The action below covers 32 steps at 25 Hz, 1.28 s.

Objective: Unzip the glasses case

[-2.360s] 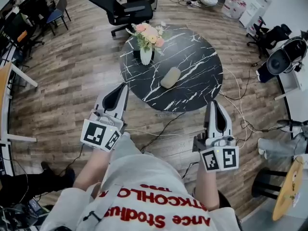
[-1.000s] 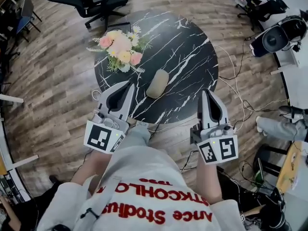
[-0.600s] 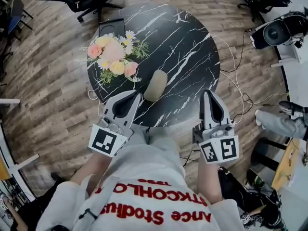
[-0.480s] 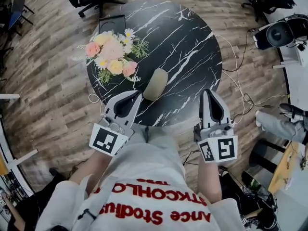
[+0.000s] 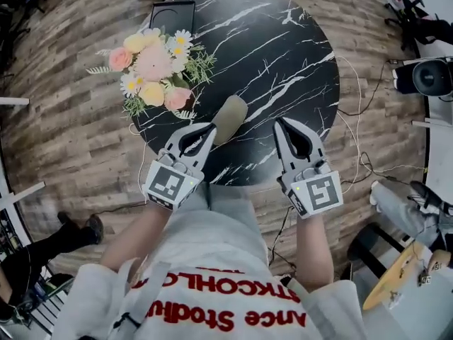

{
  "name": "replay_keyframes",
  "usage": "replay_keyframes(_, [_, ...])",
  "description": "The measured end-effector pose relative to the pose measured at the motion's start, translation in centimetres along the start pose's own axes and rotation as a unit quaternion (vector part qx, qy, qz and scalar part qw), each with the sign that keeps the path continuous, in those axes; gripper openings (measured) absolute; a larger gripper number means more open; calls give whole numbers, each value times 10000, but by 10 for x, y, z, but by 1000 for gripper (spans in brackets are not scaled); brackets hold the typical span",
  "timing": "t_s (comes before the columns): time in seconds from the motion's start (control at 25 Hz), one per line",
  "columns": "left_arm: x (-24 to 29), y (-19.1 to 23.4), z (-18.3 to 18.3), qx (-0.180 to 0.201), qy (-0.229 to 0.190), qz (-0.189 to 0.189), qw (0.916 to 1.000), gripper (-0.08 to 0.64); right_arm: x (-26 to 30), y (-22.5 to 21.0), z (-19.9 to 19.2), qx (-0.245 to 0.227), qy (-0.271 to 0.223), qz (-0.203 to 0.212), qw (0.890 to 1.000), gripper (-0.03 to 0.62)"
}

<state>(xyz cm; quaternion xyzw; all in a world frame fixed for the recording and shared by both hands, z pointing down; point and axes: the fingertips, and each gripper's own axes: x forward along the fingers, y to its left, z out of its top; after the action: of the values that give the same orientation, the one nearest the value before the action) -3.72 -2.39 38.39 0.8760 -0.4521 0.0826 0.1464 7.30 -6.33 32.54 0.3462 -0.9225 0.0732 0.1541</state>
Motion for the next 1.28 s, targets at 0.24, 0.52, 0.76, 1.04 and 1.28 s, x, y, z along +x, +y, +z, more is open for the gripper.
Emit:
replay_keyframes(0.24, [34,0,-37,-93,435,194,9988,2,38,18,-61,-899,978,1944,9719,17])
replay_keyframes(0.52, [59,4,-70,-280,859,533,9945,2,79,5,-140,-2446,2216,3470,8778,112])
replay_keyframes(0.76, [78,7,-93,-86,1359,739,9879,2,105,-10,-194,-4375,2969,4253,7345,191])
replay_keyframes(1.04, [87,11,-115,-43,1697,879,9816,2,133,-13,-219,-5119,3208,4727,6416,229])
replay_keyframes(1.28, [87,13,-117,-192,1526,790,9849,2,143,-12,-226,-5488,3245,5093,5780,256])
